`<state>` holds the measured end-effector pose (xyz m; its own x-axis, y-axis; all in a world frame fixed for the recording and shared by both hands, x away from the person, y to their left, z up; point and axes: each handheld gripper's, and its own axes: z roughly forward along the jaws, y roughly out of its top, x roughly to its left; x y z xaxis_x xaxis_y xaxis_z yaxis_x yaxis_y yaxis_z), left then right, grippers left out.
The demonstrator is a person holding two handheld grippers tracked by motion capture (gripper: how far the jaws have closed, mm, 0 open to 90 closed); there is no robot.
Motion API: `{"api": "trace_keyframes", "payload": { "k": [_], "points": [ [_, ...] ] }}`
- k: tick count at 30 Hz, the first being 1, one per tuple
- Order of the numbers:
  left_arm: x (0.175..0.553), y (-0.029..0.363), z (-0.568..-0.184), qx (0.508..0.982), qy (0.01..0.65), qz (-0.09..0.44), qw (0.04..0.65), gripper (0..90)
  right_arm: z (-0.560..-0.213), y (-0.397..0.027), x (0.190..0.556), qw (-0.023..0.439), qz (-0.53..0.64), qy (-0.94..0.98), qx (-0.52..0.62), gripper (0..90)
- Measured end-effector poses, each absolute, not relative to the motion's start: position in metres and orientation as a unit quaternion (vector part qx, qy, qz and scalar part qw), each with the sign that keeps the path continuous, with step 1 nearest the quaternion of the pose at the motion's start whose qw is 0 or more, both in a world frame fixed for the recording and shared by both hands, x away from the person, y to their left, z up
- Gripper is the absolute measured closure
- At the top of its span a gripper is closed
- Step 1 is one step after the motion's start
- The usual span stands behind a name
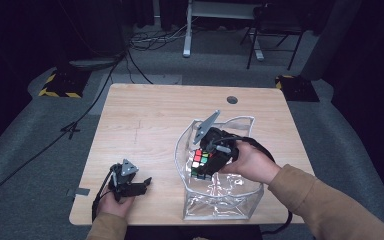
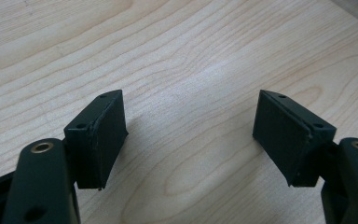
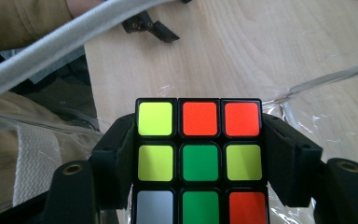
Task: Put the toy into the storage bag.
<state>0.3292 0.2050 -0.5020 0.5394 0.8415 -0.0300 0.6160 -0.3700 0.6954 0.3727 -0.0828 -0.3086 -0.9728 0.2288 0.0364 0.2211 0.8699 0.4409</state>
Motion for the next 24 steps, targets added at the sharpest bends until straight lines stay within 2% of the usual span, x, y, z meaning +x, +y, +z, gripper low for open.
{"api": "trace_keyframes", "payload": {
  "k": [18,24],
  "points": [
    [0.329,0.205,-0.502,0.81,0.449,0.168,0.336,25.9,-0.325,-0.058,0.354,0.015,0.174,0.981,0.082,33.9],
    [0.329,0.205,-0.502,0.81,0.449,0.168,0.336,25.9,-0.336,-0.052,0.357,-0.006,0.157,0.982,0.109,33.9]
  ]
}}
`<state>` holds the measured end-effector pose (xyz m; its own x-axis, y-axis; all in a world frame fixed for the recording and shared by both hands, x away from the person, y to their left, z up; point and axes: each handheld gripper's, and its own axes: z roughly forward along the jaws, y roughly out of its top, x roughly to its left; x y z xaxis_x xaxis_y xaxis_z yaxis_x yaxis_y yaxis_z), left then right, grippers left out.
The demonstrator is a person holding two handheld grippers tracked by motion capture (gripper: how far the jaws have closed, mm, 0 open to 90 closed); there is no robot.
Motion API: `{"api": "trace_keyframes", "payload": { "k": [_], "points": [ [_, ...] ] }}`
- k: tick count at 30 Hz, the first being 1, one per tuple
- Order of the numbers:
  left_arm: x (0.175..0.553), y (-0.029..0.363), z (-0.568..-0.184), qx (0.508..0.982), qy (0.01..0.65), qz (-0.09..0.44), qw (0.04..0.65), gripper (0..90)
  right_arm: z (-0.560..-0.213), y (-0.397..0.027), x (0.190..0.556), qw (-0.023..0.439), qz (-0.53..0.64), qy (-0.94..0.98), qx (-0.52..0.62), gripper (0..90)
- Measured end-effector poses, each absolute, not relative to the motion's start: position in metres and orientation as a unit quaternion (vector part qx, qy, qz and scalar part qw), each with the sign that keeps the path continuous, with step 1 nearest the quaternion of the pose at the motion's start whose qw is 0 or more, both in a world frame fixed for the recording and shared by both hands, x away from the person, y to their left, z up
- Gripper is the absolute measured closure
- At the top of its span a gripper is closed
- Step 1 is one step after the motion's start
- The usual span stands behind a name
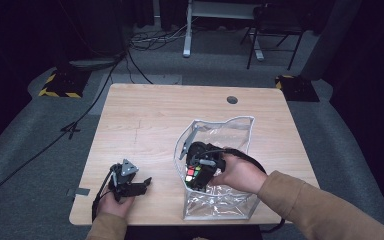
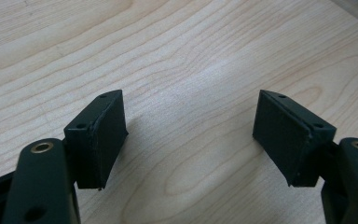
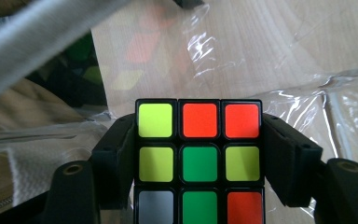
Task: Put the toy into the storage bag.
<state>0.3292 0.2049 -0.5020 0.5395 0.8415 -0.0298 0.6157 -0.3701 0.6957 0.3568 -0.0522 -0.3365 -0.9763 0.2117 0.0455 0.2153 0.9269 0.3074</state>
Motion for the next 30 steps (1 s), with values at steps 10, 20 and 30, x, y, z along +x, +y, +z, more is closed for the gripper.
{"api": "trace_keyframes", "payload": {
  "k": [10,20,30],
  "points": [
    [0.329,0.205,-0.502,0.811,0.449,0.168,0.336,26.0,-0.362,-0.049,0.359,0.026,-0.121,-0.986,-0.111,33.9],
    [0.329,0.205,-0.502,0.811,0.449,0.168,0.336,26.0,-0.369,-0.048,0.36,0.032,-0.105,-0.987,-0.121,33.9],
    [0.329,0.205,-0.502,0.811,0.449,0.167,0.336,26.0,-0.378,-0.046,0.362,0.034,-0.085,-0.985,-0.145,33.9]
  ]
}}
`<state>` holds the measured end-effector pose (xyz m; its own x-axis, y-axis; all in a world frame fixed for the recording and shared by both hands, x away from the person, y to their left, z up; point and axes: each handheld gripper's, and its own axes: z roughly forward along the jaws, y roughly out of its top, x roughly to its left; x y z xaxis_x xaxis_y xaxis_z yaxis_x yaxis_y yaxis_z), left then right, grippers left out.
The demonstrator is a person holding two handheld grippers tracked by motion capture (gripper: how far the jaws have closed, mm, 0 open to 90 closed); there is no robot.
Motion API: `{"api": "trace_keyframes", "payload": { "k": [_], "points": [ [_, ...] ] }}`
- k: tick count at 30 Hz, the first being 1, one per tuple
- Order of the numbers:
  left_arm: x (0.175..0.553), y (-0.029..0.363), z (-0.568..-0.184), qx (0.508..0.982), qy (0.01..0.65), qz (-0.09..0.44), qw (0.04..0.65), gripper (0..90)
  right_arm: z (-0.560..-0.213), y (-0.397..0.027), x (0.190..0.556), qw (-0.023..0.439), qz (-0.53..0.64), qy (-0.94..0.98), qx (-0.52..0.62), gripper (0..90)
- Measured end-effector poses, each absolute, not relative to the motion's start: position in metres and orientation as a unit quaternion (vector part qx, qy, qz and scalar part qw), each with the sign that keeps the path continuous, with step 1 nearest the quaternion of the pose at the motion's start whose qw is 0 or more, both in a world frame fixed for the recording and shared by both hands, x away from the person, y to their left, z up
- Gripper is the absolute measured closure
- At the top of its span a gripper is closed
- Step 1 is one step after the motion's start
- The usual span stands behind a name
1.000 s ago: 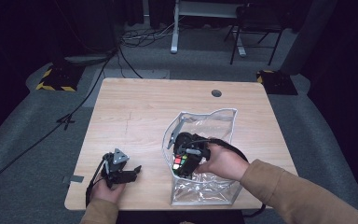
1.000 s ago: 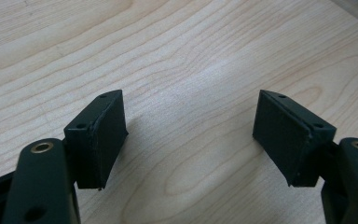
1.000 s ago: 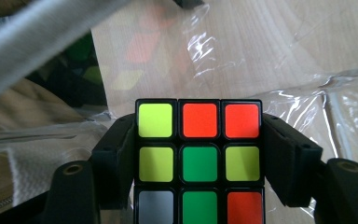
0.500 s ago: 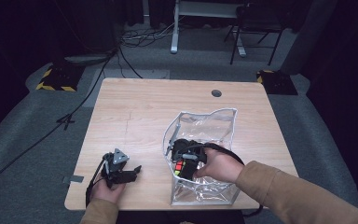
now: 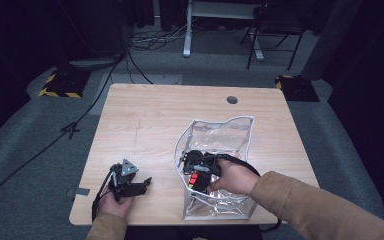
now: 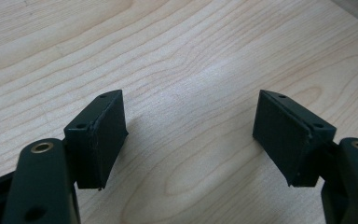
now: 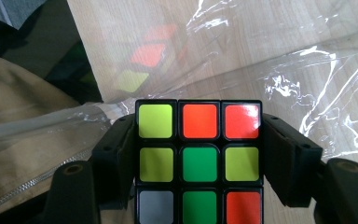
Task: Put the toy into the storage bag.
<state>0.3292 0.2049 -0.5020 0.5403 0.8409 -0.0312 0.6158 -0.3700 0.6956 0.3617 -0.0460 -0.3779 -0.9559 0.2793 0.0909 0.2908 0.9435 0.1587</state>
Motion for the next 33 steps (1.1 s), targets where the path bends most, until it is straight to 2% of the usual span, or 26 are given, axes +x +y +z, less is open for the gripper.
{"api": "trace_keyframes", "payload": {
  "k": [11,13,26,29,33],
  "points": [
    [0.329,0.205,-0.502,0.81,0.449,0.167,0.336,25.9,-0.386,-0.046,0.365,0.031,-0.077,-0.985,-0.148,33.8],
    [0.329,0.205,-0.502,0.811,0.449,0.166,0.337,26.0,-0.387,-0.046,0.364,0.043,-0.07,-0.984,-0.159,33.9],
    [0.329,0.205,-0.502,0.81,0.449,0.166,0.337,25.9,-0.393,-0.045,0.366,0.053,-0.053,-0.984,-0.159,33.4],
    [0.329,0.205,-0.502,0.81,0.45,0.166,0.337,25.9,-0.392,-0.045,0.366,0.062,-0.055,-0.983,-0.162,41.1],
    [0.329,0.205,-0.502,0.811,0.449,0.166,0.337,25.9,-0.393,-0.044,0.366,0.065,-0.056,-0.983,-0.163,40.6]
  ]
}}
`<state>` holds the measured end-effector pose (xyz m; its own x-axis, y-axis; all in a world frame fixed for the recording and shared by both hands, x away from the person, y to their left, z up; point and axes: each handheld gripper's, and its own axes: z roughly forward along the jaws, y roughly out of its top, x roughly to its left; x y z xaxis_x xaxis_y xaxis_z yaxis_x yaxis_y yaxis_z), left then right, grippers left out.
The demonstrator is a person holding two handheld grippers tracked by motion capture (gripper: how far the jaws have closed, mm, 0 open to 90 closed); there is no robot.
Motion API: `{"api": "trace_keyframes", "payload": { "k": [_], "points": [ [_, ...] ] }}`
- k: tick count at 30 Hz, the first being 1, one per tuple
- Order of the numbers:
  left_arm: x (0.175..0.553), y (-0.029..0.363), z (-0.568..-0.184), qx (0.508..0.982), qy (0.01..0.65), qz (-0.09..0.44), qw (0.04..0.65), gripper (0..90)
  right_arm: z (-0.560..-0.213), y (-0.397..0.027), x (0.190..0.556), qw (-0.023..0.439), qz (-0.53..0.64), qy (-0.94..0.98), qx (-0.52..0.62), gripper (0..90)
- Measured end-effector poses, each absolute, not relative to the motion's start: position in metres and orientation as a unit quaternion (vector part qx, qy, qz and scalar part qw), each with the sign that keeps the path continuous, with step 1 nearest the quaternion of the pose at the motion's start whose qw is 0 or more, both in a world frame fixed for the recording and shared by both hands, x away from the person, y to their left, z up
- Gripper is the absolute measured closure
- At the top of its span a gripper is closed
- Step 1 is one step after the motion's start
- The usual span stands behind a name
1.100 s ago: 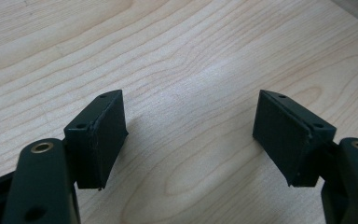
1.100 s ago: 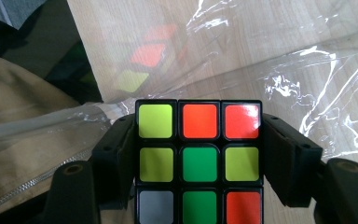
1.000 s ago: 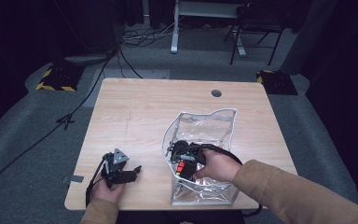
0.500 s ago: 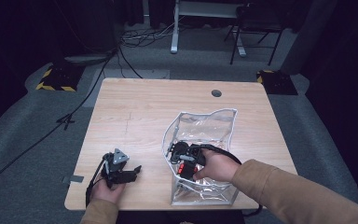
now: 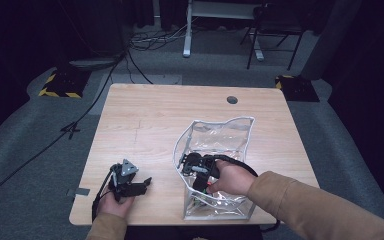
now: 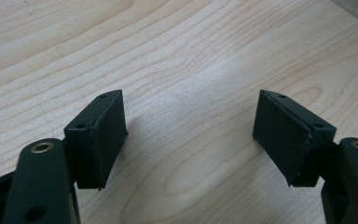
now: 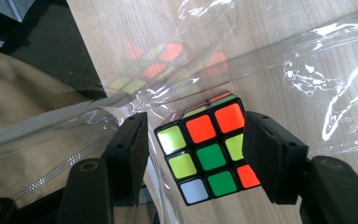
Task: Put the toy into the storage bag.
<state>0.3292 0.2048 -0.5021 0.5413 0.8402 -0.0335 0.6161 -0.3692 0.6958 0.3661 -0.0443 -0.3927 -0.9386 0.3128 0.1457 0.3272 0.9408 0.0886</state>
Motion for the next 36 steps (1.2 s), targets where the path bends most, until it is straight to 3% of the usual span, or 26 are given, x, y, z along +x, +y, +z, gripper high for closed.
{"api": "trace_keyframes", "payload": {
  "k": [12,36],
  "points": [
    [0.329,0.205,-0.502,0.811,0.449,0.168,0.336,25.9,-0.369,-0.054,0.367,0.058,-0.111,-0.973,-0.196,34.4],
    [0.327,0.208,-0.502,0.812,0.448,0.166,0.335,25.8,-0.293,-0.103,0.358,-0.01,-0.238,-0.953,-0.186,30.9]
  ]
}}
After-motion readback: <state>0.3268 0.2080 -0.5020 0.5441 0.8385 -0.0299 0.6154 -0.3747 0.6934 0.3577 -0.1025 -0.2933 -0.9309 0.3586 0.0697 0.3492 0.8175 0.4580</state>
